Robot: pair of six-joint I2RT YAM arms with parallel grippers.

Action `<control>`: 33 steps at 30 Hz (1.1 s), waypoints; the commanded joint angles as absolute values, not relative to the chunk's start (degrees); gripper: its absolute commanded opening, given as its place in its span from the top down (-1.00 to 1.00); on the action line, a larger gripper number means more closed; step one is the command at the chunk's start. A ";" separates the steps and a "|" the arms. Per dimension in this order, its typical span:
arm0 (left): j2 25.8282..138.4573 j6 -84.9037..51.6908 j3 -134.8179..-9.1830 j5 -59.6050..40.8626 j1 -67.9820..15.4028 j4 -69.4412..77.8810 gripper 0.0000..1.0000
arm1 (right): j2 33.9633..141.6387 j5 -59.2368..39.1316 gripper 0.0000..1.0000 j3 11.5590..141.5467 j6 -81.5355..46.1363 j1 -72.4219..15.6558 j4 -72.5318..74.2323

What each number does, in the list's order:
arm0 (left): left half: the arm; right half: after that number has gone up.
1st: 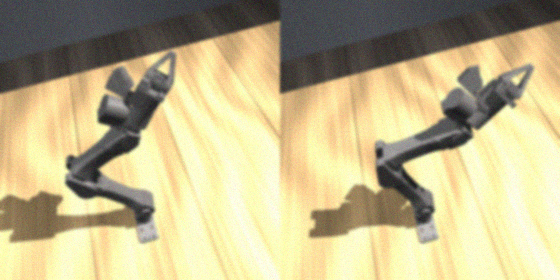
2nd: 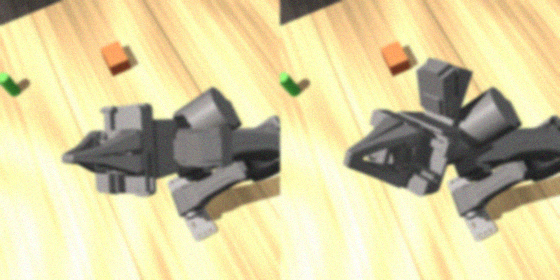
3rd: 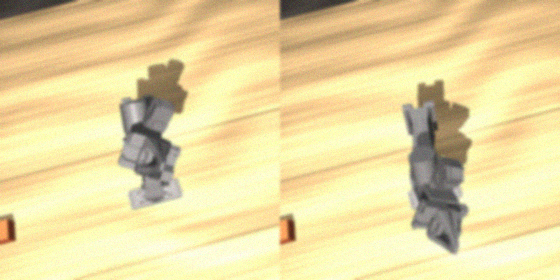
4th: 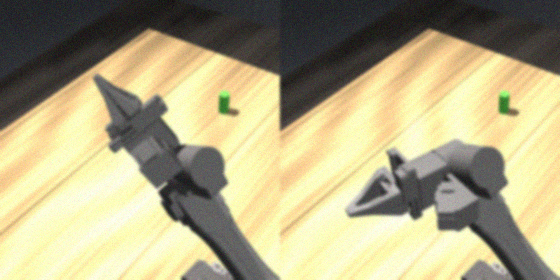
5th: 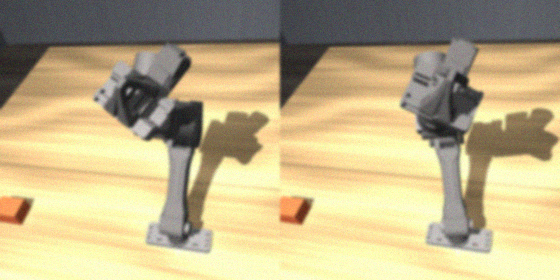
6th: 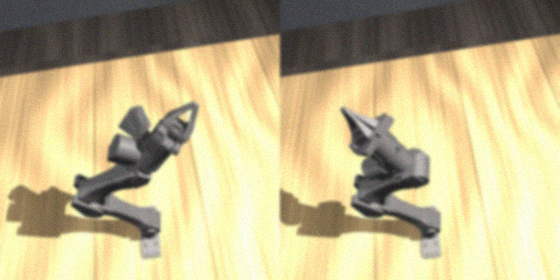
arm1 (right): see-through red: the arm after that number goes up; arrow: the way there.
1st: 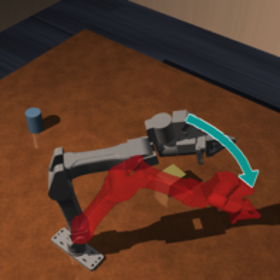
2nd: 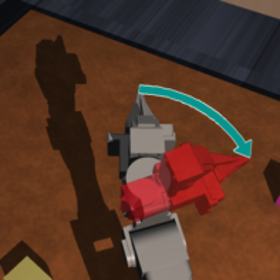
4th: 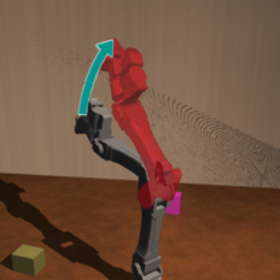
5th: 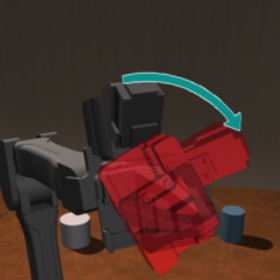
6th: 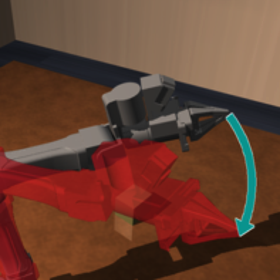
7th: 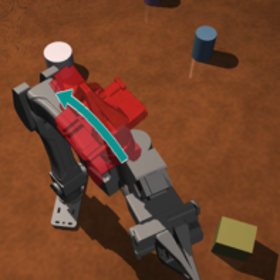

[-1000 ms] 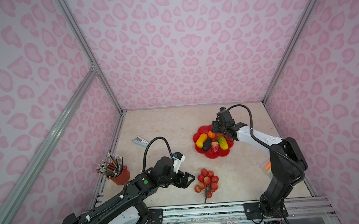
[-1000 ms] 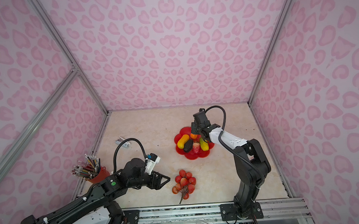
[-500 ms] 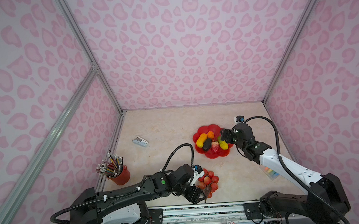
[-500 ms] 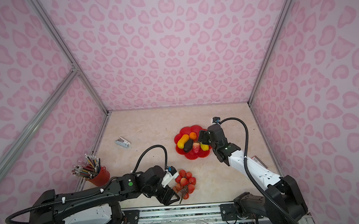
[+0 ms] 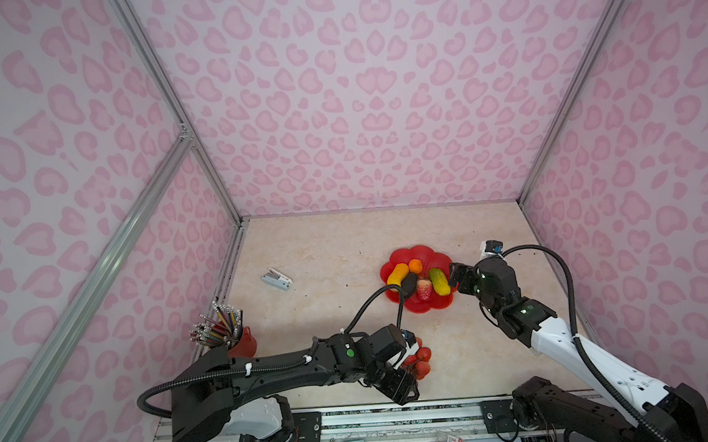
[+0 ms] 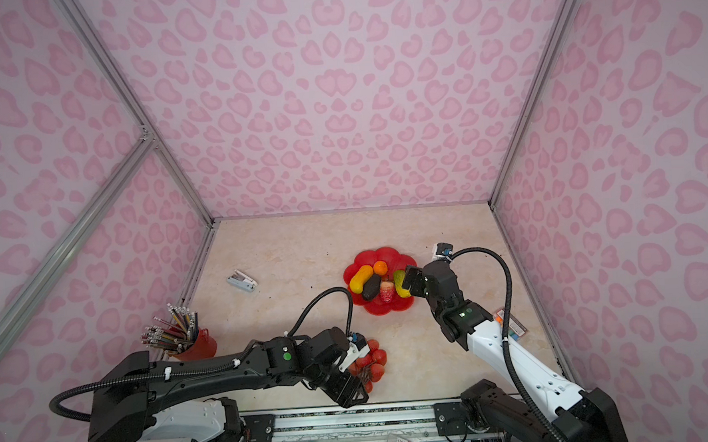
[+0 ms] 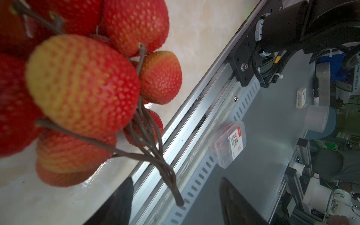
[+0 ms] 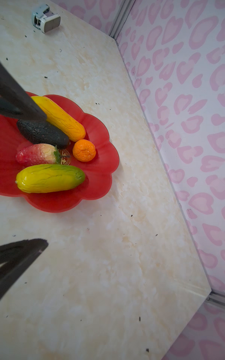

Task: Place and organize the fake fruits in the fruit bowl
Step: 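Grasp the red lychee bunch stems with the left gripper while the right withdraws, then lift the lychee bunch over the red bowl with the left gripper and release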

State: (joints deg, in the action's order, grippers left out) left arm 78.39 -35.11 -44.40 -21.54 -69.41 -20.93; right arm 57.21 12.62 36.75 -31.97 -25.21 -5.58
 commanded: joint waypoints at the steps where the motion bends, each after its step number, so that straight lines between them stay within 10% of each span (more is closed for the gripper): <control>1: 80.94 -36.41 -45.39 -23.15 -69.43 -20.70 -0.26 | 54.48 15.44 -0.86 35.08 -33.02 -25.04 -6.66; 16: 85.13 -35.29 -49.01 -20.90 -68.99 -22.86 0.91 | 44.14 16.96 -0.87 30.17 -34.00 -22.94 -9.98; 33: 74.26 -23.25 -61.58 -7.60 -62.10 -29.78 0.93 | 43.07 15.57 -0.88 29.89 -32.81 -22.32 -7.74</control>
State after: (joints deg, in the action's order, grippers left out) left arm 74.43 -28.34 -57.98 -11.31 -63.35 -30.15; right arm 43.44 16.19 30.22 -33.85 -22.35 -9.30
